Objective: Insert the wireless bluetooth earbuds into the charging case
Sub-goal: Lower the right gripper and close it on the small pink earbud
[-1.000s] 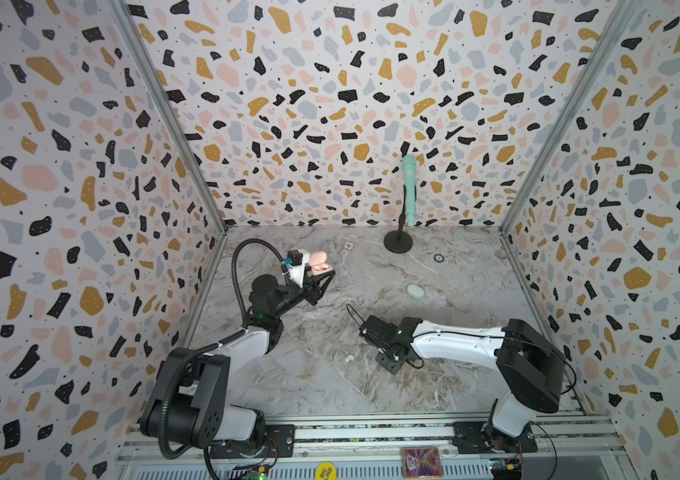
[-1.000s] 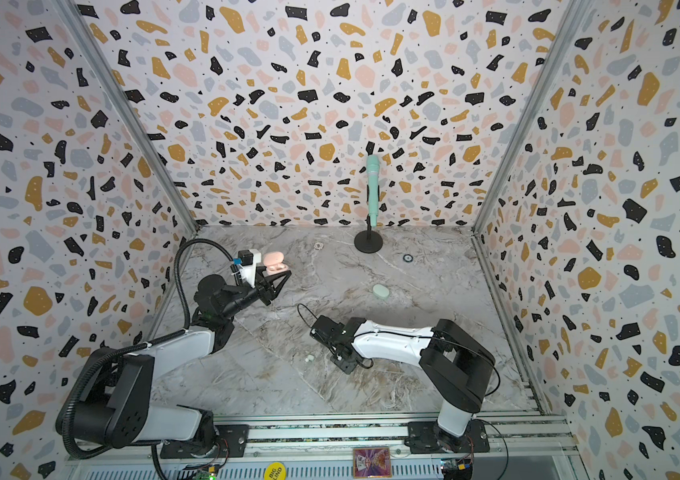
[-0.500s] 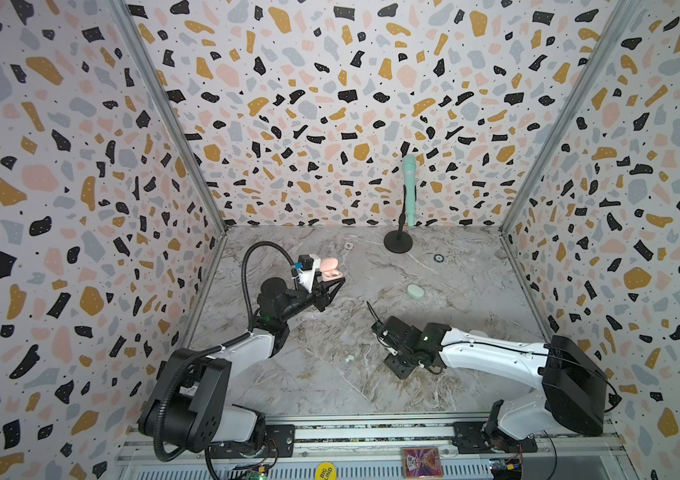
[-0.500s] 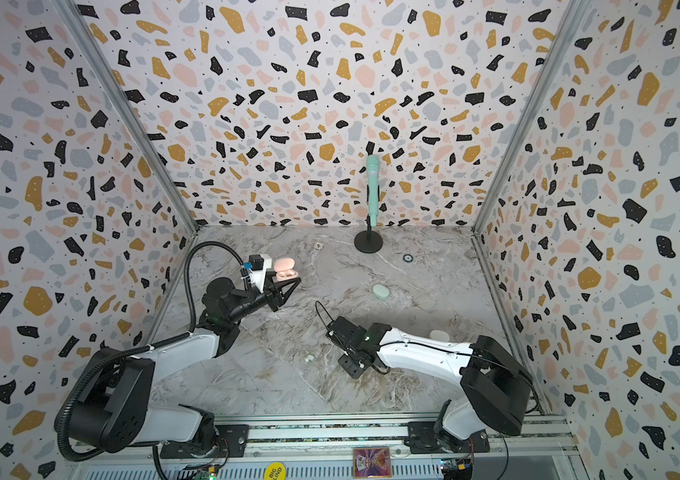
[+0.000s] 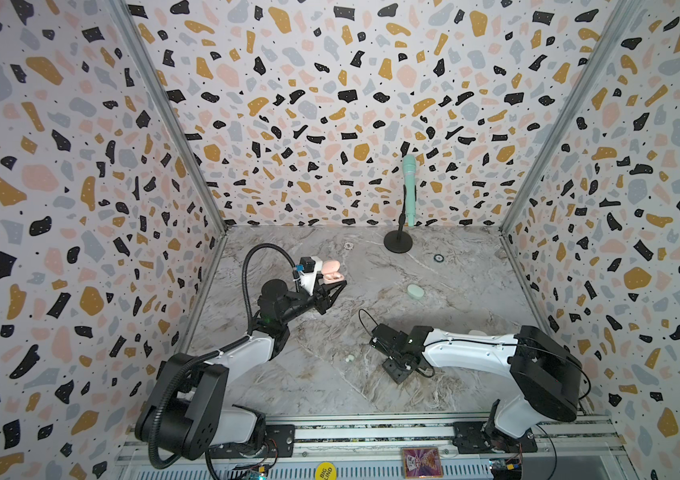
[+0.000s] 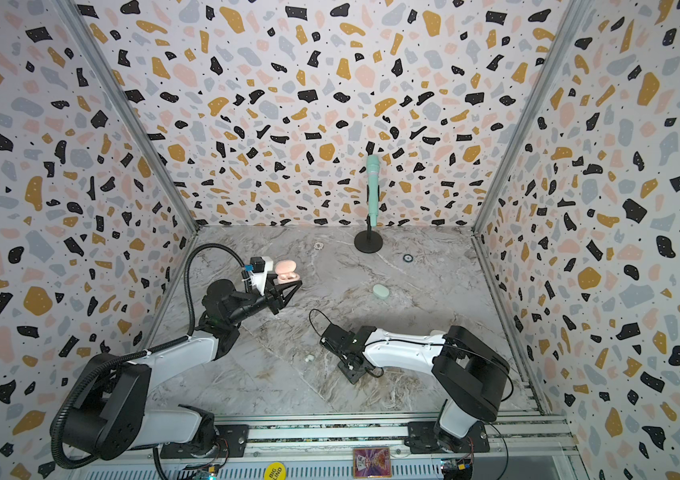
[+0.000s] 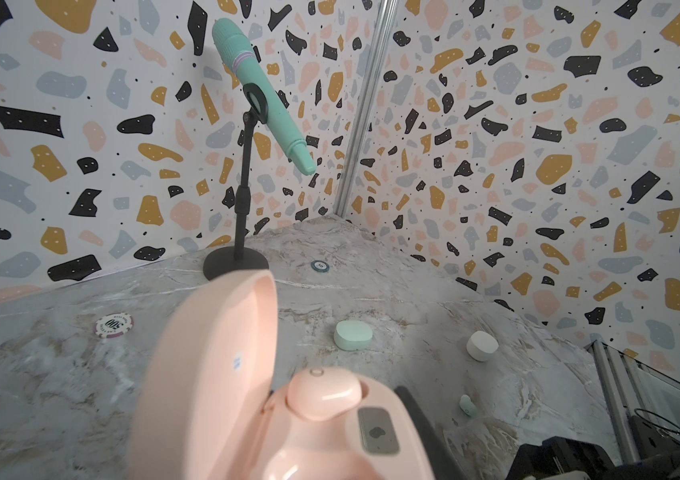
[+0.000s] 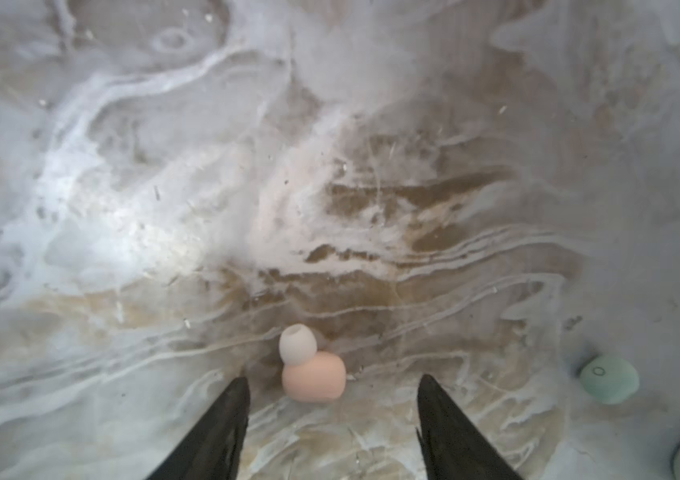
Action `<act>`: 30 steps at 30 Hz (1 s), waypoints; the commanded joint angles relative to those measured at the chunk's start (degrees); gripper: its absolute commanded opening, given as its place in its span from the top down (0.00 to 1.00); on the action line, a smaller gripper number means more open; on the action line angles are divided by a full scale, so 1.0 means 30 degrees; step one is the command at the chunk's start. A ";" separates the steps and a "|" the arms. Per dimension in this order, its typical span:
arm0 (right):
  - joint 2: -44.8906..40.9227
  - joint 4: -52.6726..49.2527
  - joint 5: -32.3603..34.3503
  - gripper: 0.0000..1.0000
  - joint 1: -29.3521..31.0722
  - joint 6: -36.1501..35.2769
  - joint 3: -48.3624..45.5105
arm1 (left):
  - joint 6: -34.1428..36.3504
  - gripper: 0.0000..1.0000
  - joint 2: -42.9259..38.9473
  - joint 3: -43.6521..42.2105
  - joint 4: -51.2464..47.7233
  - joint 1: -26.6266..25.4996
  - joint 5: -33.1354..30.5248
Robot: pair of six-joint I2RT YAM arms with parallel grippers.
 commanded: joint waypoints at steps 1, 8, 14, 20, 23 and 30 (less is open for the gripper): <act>0.0934 -0.1495 0.1543 0.34 0.0040 0.0668 0.0683 | 0.0363 0.97 -0.0239 0.0070 0.0917 -0.0088 0.0334; 0.0923 -0.2468 0.3961 0.34 -0.0013 0.1189 0.1381 | 0.0274 0.98 -0.0174 0.0039 0.1156 -0.0097 0.0366; 0.0576 -0.3624 0.6218 0.34 -0.0456 0.1746 0.2135 | 0.0238 0.98 -0.0102 0.0159 0.1193 -0.0102 0.0393; -0.0425 -0.3732 0.5774 0.34 -0.1396 0.2161 0.2118 | 0.0235 0.98 -0.0036 0.0158 0.1144 -0.0080 0.0400; -0.1346 -0.3134 0.3948 0.33 -0.1636 0.2360 0.1972 | 0.0232 0.98 -0.0089 0.0147 0.1119 -0.0103 0.0422; -0.4001 0.0150 -0.2216 0.33 -0.4001 0.3817 0.0270 | 0.0158 0.98 -0.0086 0.0211 0.1093 -0.0118 0.0452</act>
